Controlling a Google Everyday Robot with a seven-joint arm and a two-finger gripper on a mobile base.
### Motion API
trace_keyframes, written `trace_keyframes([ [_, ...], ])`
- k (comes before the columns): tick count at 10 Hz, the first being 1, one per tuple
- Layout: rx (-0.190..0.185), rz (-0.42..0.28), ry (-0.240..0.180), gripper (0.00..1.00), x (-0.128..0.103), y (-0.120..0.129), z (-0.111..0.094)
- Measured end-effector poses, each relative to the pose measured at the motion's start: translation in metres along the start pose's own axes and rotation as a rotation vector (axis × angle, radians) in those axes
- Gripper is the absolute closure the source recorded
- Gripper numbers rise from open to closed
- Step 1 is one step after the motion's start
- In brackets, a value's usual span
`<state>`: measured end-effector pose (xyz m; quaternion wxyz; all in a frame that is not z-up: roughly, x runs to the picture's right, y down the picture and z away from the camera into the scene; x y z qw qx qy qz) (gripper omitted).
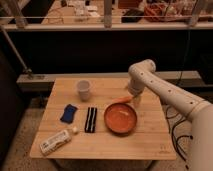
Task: Move the arm in a circular motion
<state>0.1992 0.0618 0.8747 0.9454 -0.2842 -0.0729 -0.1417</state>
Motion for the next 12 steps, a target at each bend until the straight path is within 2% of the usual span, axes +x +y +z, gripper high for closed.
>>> trace_keyframes([
  [2, -0.024, 0.081, 0.000, 0.20, 0.032, 0.030, 0.005],
  [3, -0.024, 0.095, -0.003, 0.20, 0.035, 0.044, 0.005],
  [5, -0.019, 0.097, -0.011, 0.20, 0.027, 0.089, 0.000],
  [7, -0.016, 0.065, -0.017, 0.20, 0.004, 0.129, -0.005],
  [9, -0.013, 0.013, -0.034, 0.20, -0.031, 0.173, -0.010],
  [11, -0.010, -0.051, -0.056, 0.20, -0.072, 0.188, -0.012],
  [12, -0.009, -0.099, -0.072, 0.20, -0.100, 0.189, -0.013],
])
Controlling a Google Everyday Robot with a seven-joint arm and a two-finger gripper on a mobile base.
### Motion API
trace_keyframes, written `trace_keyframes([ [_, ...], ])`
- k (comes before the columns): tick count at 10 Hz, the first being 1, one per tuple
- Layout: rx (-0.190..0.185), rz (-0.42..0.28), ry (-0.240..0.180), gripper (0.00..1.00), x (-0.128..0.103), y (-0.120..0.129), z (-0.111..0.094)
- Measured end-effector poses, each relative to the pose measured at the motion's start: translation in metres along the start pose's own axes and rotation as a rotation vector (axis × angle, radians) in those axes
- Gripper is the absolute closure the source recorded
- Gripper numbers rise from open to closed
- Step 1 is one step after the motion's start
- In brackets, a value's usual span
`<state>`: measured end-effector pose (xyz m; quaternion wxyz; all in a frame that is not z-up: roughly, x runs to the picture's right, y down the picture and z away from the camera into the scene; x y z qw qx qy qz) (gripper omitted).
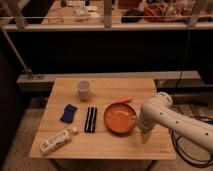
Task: Move the arm in a circular motion
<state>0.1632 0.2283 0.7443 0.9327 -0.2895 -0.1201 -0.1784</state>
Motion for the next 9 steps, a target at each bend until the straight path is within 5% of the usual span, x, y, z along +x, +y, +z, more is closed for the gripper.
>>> trace_keyframes([
  [5, 0.019, -0.180, -0.066, 0.20, -0.104, -0.029, 0.004],
  [9, 0.038, -0.289, -0.078, 0.20, -0.173, -0.084, 0.017],
])
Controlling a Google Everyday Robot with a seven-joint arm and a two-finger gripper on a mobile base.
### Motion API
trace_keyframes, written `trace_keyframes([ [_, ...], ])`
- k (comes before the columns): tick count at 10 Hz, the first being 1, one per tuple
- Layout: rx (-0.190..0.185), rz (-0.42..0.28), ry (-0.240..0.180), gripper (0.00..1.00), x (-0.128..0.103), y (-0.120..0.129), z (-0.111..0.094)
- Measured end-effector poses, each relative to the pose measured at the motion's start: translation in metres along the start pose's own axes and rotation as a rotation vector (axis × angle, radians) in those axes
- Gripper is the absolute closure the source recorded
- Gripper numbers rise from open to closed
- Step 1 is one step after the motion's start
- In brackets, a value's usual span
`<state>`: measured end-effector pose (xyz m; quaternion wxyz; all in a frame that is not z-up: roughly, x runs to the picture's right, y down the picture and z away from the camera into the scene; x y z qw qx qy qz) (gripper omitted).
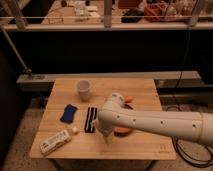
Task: Move the arm in a circular motion
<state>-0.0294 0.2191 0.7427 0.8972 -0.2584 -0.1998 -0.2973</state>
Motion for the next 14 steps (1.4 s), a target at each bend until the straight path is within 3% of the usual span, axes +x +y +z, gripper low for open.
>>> trace_keyframes([
  [2, -0.006, -0.001, 0.012, 0.20, 0.014, -0.035, 0.009],
  [4, 0.001, 0.024, 0.028, 0.20, 0.051, -0.068, 0.013],
  [6, 0.017, 0.053, 0.052, 0.20, 0.092, -0.082, 0.006],
  [9, 0.014, 0.113, 0.103, 0.20, 0.155, -0.074, -0.005],
  [12, -0.023, 0.199, 0.153, 0.20, 0.221, -0.061, -0.006],
  [14, -0.062, 0.281, 0.167, 0.20, 0.259, -0.039, 0.000],
])
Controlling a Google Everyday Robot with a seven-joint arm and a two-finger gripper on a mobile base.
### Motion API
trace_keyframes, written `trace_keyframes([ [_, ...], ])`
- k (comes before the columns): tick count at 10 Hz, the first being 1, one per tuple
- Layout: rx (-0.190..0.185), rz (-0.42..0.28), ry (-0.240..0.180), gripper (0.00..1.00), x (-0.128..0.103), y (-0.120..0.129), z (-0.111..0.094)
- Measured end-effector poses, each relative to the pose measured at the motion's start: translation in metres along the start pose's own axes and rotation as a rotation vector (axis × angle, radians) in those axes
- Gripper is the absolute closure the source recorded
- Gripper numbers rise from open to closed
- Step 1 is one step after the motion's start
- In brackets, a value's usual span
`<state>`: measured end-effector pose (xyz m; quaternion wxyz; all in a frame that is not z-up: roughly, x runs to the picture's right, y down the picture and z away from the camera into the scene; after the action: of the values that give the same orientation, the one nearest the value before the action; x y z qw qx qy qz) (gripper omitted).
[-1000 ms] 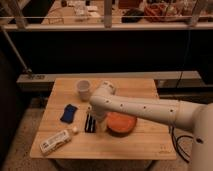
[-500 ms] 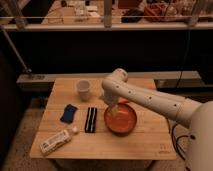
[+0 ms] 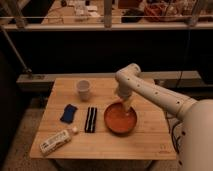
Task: Move the arm in a circular motion
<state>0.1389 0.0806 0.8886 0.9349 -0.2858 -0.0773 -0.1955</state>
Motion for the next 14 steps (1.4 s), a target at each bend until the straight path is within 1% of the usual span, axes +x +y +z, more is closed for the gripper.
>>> trace_keyframes([
  [1, -0.015, 0.034, 0.003, 0.20, 0.017, 0.009, 0.005],
  [3, -0.032, 0.082, 0.000, 0.20, 0.035, 0.035, 0.008],
  [5, -0.030, 0.094, -0.004, 0.20, 0.034, 0.065, 0.004],
  [6, -0.034, 0.096, -0.006, 0.20, 0.031, 0.087, 0.002],
  [8, -0.028, 0.088, -0.013, 0.20, 0.023, 0.128, -0.006],
  [9, -0.015, 0.085, -0.028, 0.20, 0.017, 0.149, -0.016],
  [10, -0.005, 0.072, -0.040, 0.20, 0.011, 0.163, -0.030],
  [11, -0.003, 0.053, -0.050, 0.20, 0.003, 0.173, -0.044],
  [12, -0.011, 0.028, -0.058, 0.20, -0.010, 0.187, -0.056],
  [13, -0.018, 0.001, -0.066, 0.20, -0.026, 0.197, -0.061],
  [14, -0.019, -0.035, -0.077, 0.20, -0.046, 0.200, -0.062],
])
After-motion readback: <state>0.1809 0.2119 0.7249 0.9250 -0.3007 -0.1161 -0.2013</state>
